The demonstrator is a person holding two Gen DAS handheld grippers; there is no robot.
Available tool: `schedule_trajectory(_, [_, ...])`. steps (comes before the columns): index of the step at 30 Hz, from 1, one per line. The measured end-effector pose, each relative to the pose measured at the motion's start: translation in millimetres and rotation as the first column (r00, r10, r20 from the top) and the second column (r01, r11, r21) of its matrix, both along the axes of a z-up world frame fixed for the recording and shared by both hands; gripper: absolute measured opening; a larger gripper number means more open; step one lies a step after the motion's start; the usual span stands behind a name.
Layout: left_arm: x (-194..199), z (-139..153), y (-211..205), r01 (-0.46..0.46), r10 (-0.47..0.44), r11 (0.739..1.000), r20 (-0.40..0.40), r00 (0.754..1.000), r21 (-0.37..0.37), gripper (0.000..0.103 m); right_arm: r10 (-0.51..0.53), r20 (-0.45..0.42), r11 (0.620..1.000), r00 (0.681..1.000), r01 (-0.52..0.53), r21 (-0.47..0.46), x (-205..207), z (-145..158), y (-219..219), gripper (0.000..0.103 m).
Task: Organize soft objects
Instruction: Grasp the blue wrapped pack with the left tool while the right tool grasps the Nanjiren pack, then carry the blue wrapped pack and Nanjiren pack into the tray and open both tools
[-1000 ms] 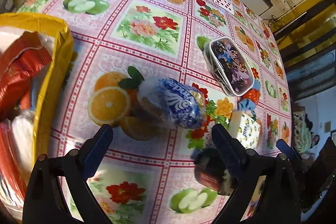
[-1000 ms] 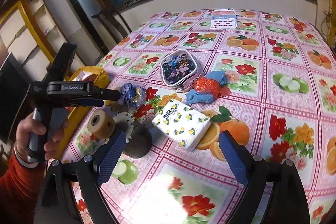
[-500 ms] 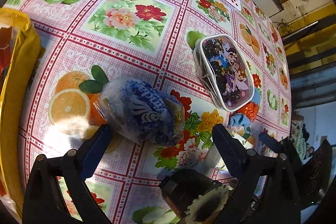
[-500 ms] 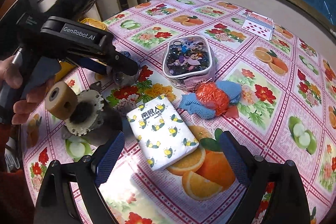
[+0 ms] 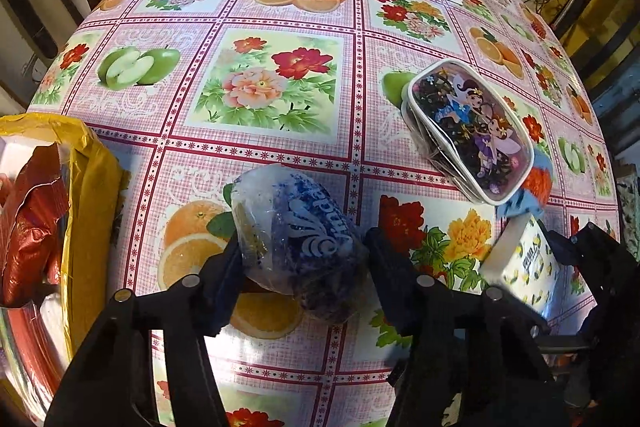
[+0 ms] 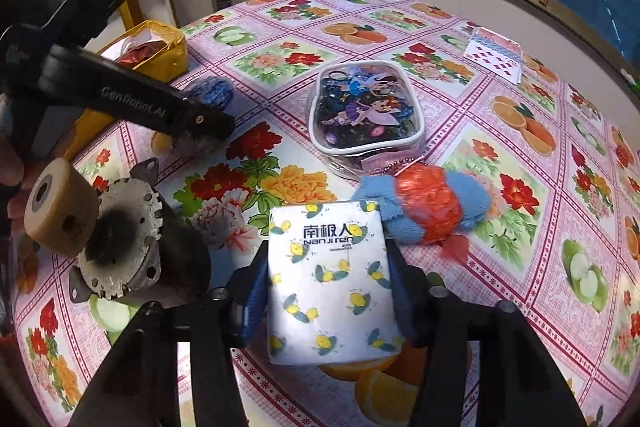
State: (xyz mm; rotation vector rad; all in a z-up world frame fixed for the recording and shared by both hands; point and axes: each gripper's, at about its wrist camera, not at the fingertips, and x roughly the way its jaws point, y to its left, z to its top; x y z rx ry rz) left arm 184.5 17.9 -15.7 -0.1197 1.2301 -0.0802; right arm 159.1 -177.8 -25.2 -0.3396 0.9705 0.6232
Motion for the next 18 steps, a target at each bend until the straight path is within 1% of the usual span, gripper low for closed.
schedule_trajectory(2, [-4.8, 1.5, 5.7, 0.001, 0.000, 1.000, 0.004, 1.000, -0.023, 0.049, -0.032, -0.005, 0.999, 0.999, 0.032, -0.003, -3.0, 1.0, -4.5, 0.054])
schedule_trajectory(4, [-9.2, 2.4, 15.6, -0.018, 0.018, 0.999, 0.014, 1.000, -0.044, 0.048, -0.063, -0.012, 0.998, 0.998, 0.063, 0.009, -10.2, 2.7, -13.2, 0.053])
schedule_trajectory(6, [-15.3, 2.5, 25.7, -0.024, 0.025, 0.997, 0.016, 1.000, -0.079, 0.047, -0.102, -0.015, 0.994, 0.995, 0.103, 0.044, -17.8, 7.4, -25.0, 0.053])
schedule_trajectory(8, [-25.1, 6.5, 33.1, -0.027, 0.029, 0.995, 0.024, 0.999, -0.096, 0.047, -0.134, -0.033, 0.988, 0.990, 0.136, 0.070, -23.6, 13.3, -34.8, 0.053])
schedule_trajectory(12, [-47.7, 28.9, 50.9, -0.018, 0.027, 0.989, 0.066, 0.997, -0.144, 0.048, -0.166, -0.006, 0.982, 0.986, 0.166, 0.095, -38.1, 38.6, -41.6, 0.053])
schedule_trajectory(14, [-56.6, 42.5, 59.9, -0.010, 0.025, 0.989, 0.097, 0.995, -0.147, 0.048, -0.173, 0.011, 0.980, 0.985, 0.170, 0.107, -43.2, 54.9, -38.6, 0.053])
schedule_trajectory(16, [-66.1, 57.1, 79.3, -0.016, 0.035, 0.988, 0.117, 0.993, -0.156, 0.048, -0.170, 0.027, 0.978, 0.985, 0.165, 0.128, -47.2, 73.5, -29.2, 0.053])
schedule_trajectory(18, [-73.8, 70.0, 102.1, -0.034, 0.054, 0.989, 0.141, 0.988, -0.144, 0.048, -0.141, 0.032, 0.978, 0.989, 0.135, 0.156, -50.2, 91.1, -10.2, 0.053])
